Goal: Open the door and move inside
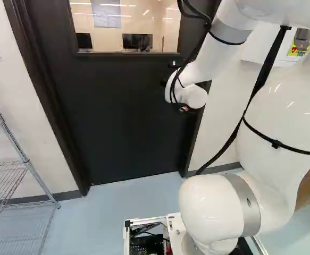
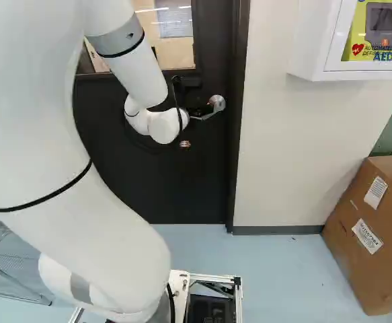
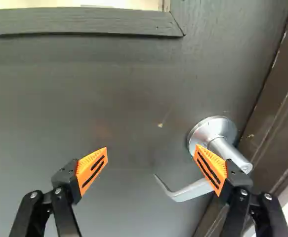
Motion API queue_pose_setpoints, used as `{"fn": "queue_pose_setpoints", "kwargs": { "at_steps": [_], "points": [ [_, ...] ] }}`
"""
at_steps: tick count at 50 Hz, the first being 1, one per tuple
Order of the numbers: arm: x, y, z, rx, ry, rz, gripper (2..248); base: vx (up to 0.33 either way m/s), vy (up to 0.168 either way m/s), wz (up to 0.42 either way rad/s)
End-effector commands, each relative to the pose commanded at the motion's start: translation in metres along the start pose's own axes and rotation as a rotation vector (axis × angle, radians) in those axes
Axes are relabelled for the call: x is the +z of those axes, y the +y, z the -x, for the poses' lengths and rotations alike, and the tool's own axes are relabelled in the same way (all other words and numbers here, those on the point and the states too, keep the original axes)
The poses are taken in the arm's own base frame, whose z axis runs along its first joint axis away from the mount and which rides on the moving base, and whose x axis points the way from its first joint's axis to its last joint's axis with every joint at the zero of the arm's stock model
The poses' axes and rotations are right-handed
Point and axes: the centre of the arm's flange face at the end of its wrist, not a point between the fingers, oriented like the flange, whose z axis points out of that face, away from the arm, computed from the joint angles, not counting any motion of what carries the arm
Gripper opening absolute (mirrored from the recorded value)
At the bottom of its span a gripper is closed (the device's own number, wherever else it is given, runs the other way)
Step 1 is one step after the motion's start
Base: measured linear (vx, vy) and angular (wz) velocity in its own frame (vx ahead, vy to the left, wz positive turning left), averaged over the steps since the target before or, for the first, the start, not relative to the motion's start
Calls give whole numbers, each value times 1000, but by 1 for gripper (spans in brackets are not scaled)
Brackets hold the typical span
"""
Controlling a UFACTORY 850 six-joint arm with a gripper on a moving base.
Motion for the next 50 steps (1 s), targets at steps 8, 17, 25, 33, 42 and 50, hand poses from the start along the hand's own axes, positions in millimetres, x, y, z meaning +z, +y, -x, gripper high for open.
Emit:
{"fn": "queue_pose_setpoints", "kwargs": {
  "at_steps": [8,17,25,33,42,50],
  "points": [
    [2,0,8,0,-19,0,247,0,0,0],
    [3,0,17,0,-39,0,247,0,0,0],
    [5,0,26,0,-58,0,247,0,0,0],
    [7,0,34,0,-76,0,247,0,0,0],
    [8,0,41,0,-92,0,247,0,0,0],
    [9,0,42,1,-94,2,247,0,0,0]
  ]
}}
